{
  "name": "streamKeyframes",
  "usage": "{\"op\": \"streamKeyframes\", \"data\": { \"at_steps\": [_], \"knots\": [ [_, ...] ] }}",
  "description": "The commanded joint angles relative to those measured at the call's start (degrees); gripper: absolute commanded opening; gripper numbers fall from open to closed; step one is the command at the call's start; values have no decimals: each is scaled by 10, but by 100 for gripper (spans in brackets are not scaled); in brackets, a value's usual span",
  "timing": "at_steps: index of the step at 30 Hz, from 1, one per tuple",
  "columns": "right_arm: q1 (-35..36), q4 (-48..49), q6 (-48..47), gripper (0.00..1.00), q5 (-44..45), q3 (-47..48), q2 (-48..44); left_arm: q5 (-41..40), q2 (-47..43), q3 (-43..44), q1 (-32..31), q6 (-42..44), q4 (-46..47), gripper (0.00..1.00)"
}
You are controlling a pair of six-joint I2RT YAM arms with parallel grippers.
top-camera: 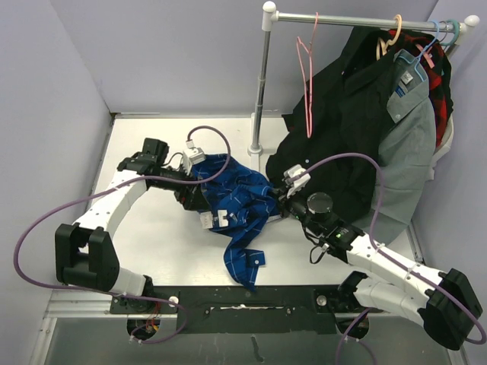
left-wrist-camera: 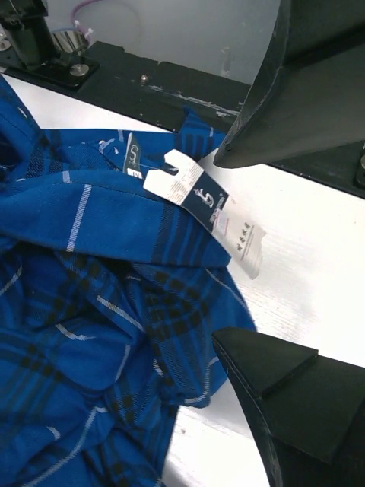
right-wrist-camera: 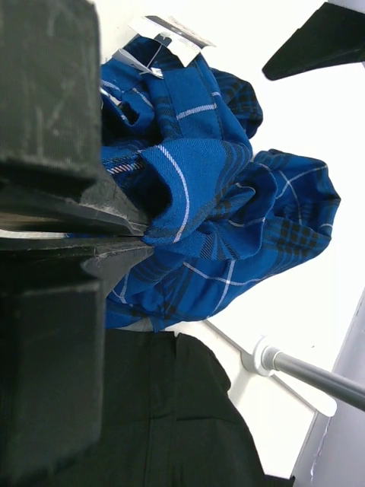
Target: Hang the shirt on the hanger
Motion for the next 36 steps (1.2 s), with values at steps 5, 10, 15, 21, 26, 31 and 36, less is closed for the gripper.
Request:
{"op": "streamKeyframes", "data": {
  "at_steps": [5,10,15,21,26,31,36],
  "knots": [
    [-5,20,18,0,43,-5,-21,-80,-13,18,-127,-74,112,85],
    [-5,30,33,0,43,-11,-19,-85,-4,23,-143,-74,111,84],
    [-5,37,43,0,46,-17,-19,-74,12,31,-152,-68,100,76],
    [-4,35,42,0,46,-18,-25,-95,40,30,-167,-55,96,76],
    [-4,25,47,0,49,-15,-28,-84,72,46,-177,-38,63,25],
    [-5,-26,46,56,12,-2,-39,-62,86,92,-175,-7,-15,0],
    [-2,-100,-11,99,-51,5,-97,-74,20,109,-132,1,-24,0]
  ]
}}
